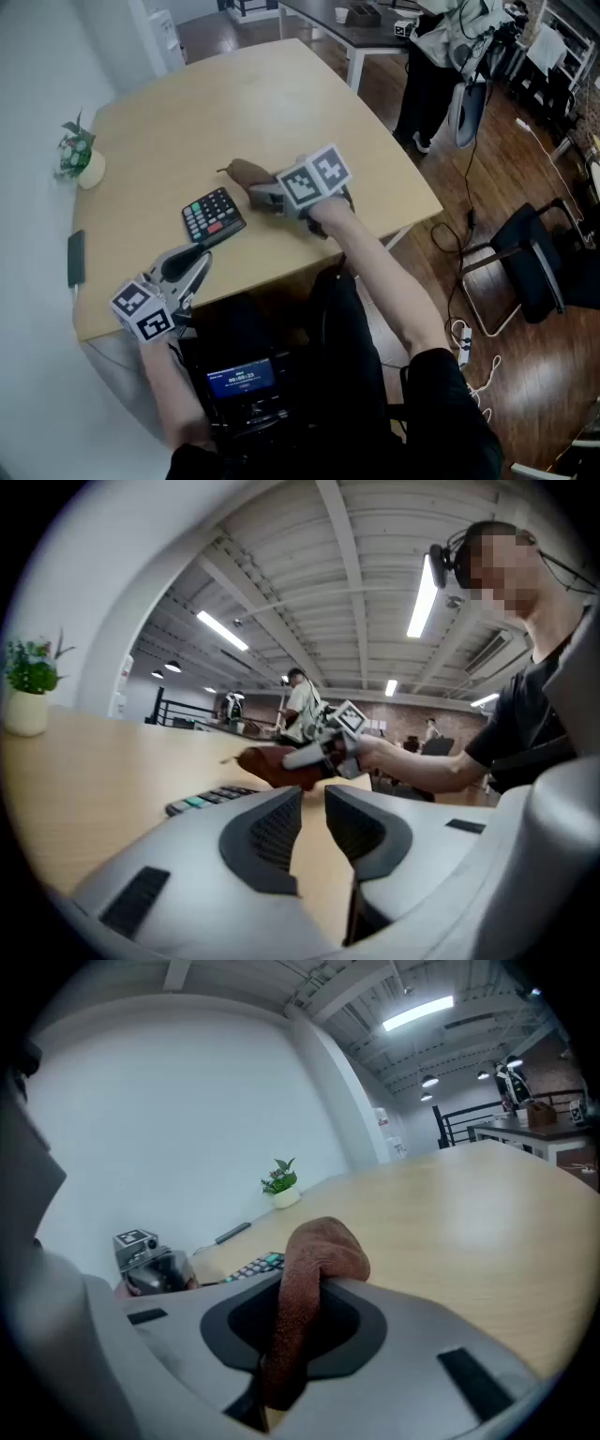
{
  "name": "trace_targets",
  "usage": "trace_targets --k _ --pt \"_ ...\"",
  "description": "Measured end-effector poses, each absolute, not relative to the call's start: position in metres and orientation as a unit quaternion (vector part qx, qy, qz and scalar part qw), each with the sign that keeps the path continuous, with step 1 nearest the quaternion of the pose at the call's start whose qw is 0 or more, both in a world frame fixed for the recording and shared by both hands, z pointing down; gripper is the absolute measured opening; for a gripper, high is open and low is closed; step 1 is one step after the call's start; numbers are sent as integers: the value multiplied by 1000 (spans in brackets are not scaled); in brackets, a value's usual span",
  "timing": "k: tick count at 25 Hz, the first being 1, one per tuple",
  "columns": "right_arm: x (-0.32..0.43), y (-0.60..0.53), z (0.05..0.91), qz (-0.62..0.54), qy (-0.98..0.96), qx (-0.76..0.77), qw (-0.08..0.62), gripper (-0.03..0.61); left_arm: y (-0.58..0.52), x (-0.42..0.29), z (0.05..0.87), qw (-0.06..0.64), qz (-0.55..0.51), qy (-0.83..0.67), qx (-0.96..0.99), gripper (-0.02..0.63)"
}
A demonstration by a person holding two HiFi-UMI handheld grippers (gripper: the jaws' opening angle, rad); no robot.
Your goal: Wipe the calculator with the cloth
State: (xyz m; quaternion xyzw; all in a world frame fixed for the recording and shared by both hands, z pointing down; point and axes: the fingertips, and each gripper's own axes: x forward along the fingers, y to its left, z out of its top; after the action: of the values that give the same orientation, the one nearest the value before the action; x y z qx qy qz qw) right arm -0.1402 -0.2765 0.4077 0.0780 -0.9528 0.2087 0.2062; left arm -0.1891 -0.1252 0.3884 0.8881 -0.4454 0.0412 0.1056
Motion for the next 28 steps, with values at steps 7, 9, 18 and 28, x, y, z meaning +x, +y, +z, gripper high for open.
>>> trace_targets --k 7,9,18,28 --pt "-206 -303 443 194 -937 89 278 57 -151 -145 425 107 131 -435 884 61" --pt "-206 -295 443 190 -935 70 292 58 -156 -147 422 108 122 -444 881 41" --pt "-141 -190 428 208 -941 -14 266 58 -161 -151 419 105 124 -451 877 32" --pt "-144 -259 406 164 -956 75 233 58 -163 -158 422 108 123 -453 876 29"
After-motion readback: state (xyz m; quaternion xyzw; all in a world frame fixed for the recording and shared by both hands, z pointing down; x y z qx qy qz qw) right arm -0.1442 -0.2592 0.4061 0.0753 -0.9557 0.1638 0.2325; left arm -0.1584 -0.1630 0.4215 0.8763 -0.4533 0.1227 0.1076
